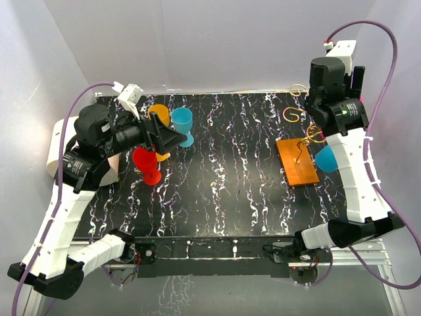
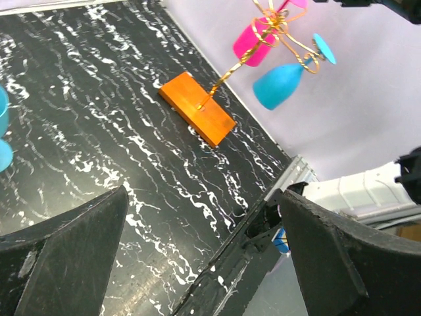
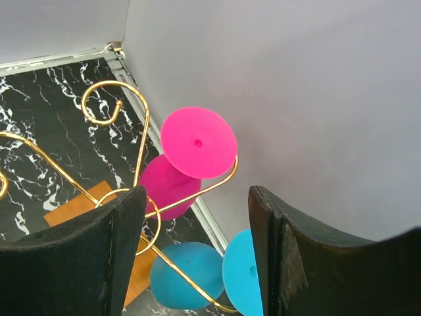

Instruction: Take the wine glass off the wine glass rack

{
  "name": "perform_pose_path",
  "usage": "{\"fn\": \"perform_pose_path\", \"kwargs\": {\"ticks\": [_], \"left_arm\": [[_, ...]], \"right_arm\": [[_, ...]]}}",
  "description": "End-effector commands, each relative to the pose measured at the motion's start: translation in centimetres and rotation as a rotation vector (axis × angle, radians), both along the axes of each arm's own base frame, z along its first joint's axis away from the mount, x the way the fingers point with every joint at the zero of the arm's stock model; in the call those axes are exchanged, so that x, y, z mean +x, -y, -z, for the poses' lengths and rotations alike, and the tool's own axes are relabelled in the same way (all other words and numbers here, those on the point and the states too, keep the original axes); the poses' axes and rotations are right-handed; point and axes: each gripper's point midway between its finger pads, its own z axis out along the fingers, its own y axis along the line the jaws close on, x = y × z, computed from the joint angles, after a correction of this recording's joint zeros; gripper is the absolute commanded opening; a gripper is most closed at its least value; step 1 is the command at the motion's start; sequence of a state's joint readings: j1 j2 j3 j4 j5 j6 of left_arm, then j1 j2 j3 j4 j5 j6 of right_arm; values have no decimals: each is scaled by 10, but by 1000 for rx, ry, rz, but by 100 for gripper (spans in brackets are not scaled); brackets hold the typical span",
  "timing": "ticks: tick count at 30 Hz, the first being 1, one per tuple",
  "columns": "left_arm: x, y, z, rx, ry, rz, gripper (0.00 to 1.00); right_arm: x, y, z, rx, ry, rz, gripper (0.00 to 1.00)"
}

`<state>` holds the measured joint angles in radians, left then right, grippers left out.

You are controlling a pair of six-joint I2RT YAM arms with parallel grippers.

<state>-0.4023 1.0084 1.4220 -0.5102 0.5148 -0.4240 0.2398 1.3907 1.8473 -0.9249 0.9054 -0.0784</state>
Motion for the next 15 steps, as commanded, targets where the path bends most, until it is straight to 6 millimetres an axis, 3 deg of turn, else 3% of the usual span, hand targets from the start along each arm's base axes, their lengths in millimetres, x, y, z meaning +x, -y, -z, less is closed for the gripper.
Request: {"fn": "perform_pose_path", "kwargs": {"ticks": [1, 6, 10, 15], "left_arm": [[-11, 13, -15, -52, 78, 120, 99], [7, 14, 14, 10, 78, 75, 99], [19, 19, 35, 60, 58, 59, 99], [28, 24, 47, 97, 47, 53, 99]], "right_arm": [[2, 5, -10, -24, -22, -14, 61], [17, 15, -8, -79, -75, 16, 61], [19, 18, -1, -111, -121, 30, 59], [17, 26, 13, -172, -189, 58, 56]]}}
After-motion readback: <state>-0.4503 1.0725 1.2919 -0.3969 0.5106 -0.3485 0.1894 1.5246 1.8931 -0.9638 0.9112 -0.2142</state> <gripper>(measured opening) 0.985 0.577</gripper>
